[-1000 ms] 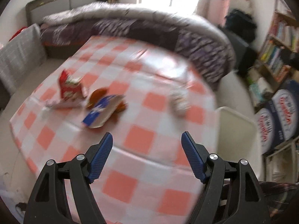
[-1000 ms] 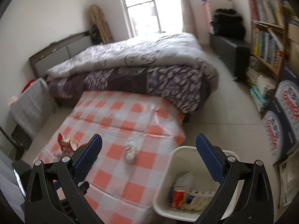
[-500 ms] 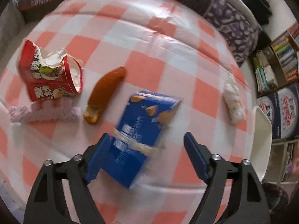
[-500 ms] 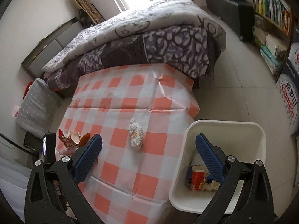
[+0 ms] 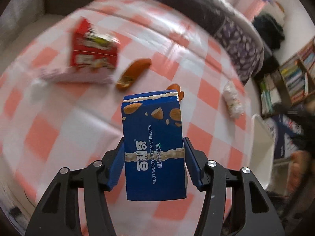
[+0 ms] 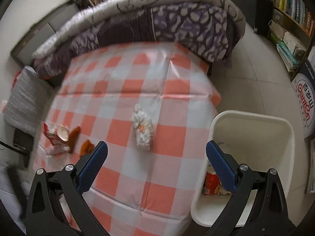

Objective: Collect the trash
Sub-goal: 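Grasp the blue biscuit box with the left tool, then grasp the crumpled white plastic bag with the right tool, then carry the white bag over the white bin and open the right tool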

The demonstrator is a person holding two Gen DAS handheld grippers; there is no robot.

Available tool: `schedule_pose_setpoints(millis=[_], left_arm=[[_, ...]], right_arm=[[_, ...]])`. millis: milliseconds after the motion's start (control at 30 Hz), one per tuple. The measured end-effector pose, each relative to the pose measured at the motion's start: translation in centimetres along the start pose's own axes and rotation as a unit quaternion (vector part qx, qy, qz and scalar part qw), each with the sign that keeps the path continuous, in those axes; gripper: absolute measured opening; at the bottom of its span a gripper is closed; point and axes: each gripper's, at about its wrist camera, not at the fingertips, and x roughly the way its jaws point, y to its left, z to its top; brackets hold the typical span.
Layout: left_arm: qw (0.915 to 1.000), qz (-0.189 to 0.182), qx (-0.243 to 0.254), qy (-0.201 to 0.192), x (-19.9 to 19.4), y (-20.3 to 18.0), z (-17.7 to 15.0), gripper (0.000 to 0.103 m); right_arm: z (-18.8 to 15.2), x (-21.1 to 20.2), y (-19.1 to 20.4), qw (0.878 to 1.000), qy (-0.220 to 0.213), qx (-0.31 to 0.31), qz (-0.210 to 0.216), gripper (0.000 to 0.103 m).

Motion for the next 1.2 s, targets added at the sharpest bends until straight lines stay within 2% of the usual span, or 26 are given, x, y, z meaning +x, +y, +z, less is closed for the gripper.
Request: schedule_pose_setpoints(millis=[100, 167, 267, 400, 433, 467, 500, 533, 600, 667, 767, 867, 1033, 1100, 1200], left_arm=[[0.9989, 0.014, -0.032, -0.03, -3.8, 0.3, -1.6, 0.056], [0.9971, 0.022, -0.048, -0.055, -6.5, 0.0, -2.8, 0.056], [0.9923, 0.006, -0.072, -0.101, -10.7, 0.1, -5.1, 0.056], [0.9839, 0.007, -0.09, -0.154, -12.9, 1.5, -6.3, 0.056], [0.9826, 0.016, -0.092, -0.161, -12.9, 1.8, -6.4, 0.056], [0.9816, 0.026, -0.095, -0.163, -12.9, 2.2, -6.6, 0.056], [0.9815, 0.03, -0.1, -0.161, -12.7, 2.5, -6.6, 0.056], [0.9817, 0.031, -0.105, -0.156, -12.5, 2.7, -6.5, 0.056], [0.9819, 0.032, -0.107, -0.152, -12.3, 2.9, -6.4, 0.056], [0.9813, 0.041, -0.102, -0.158, -12.5, 2.8, -6.2, 0.056], [0.9776, 0.044, -0.097, -0.182, -13.2, 2.4, -5.8, 0.056], [0.9721, 0.062, -0.089, -0.208, -14.1, 2.1, -5.5, 0.056], [0.9578, 0.087, -0.089, -0.259, -15.6, 1.5, -5.5, 0.056], [0.9502, 0.101, -0.087, -0.281, -16.2, 1.2, -5.7, 0.056], [0.9439, 0.106, -0.09, -0.299, -16.7, 0.8, -6.1, 0.056]], right_arm=[[0.2, 2.7, 1.4, 0.999, 0.023, -0.014, -0.024, 0.096], [0.4, 4.1, 2.4, 0.998, 0.017, -0.023, -0.05, 0.096], [0.9, 7.0, 3.3, 0.995, 0.019, -0.037, -0.093, 0.096], [1.0, 9.8, 4.3, 0.989, 0.011, -0.088, -0.119, 0.096], [1.1, 10.5, 4.4, 0.987, 0.018, -0.101, -0.121, 0.093], [1.0, 11.2, 4.6, 0.986, 0.027, -0.113, -0.12, 0.086], [0.9, 11.2, 4.5, 0.988, 0.016, -0.119, -0.096, 0.079], [0.9, 11.1, 4.5, 0.989, 0.005, -0.124, -0.084, 0.058], [1.1, 10.6, 5.1, 0.987, 0.002, -0.143, -0.072, 0.033], [1.2, 9.9, 5.2, 0.99, 0.014, -0.135, -0.029, 0.033], [1.3, 6.5, 6.9, 0.99, -0.018, -0.132, 0.052, 0.033], [1.0, 2.3, 9.7, 0.981, -0.056, -0.154, 0.102, 0.033], [-0.4, -4.5, 12.8, 0.964, -0.113, -0.195, 0.142, 0.033], [-1.3, -7.1, 13.4, 0.957, -0.136, -0.214, 0.143, 0.033], [-3.1, -10.5, 13.4, 0.947, -0.169, -0.236, 0.136, 0.033]])
